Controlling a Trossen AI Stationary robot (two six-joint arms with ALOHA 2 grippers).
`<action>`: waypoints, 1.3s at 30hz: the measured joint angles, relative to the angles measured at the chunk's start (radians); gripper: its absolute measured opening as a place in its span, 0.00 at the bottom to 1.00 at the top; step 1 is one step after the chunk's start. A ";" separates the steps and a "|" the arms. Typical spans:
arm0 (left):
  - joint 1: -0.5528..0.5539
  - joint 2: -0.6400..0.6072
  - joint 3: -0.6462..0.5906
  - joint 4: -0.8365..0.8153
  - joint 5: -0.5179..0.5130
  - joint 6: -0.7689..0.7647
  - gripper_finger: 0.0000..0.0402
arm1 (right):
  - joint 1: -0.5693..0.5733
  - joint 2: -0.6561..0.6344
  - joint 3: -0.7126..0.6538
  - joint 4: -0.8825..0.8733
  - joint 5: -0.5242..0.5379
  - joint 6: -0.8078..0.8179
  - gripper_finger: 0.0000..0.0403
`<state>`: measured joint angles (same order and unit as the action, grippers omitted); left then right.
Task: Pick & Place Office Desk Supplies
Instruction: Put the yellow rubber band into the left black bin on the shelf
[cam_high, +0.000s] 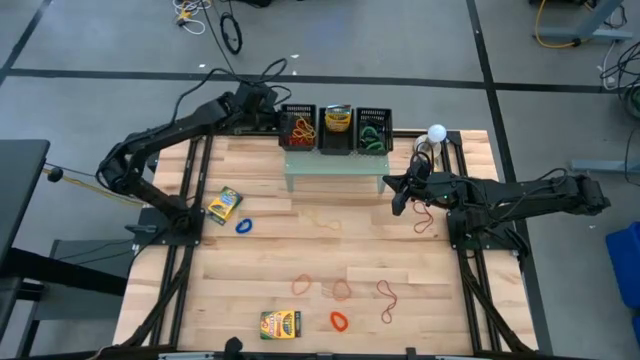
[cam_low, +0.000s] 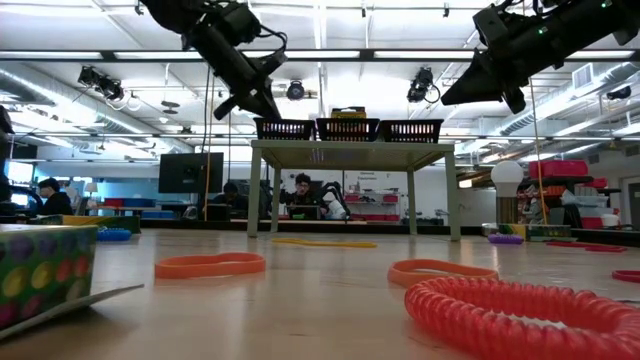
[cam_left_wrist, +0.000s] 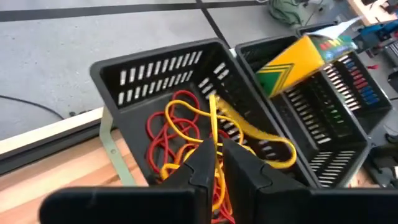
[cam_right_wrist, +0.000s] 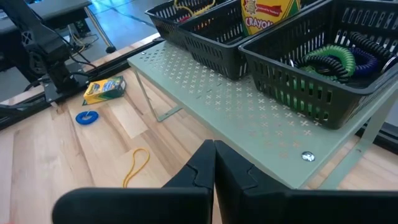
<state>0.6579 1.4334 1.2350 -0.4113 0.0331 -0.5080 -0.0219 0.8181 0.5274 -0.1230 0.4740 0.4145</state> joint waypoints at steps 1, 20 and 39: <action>-0.001 0.001 0.000 0.001 0.000 0.003 0.09 | 0.000 0.000 0.000 0.000 0.000 0.000 0.02; -0.010 0.002 0.106 -0.052 -0.010 0.120 0.39 | 0.000 0.000 0.000 0.000 -0.008 0.073 0.02; -0.126 0.002 0.207 -0.160 -0.261 0.654 0.57 | 0.000 0.000 0.000 0.000 0.007 0.123 0.02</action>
<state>0.5314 1.4353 1.4418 -0.5708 -0.2280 0.1456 -0.0217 0.8181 0.5274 -0.1234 0.4807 0.5376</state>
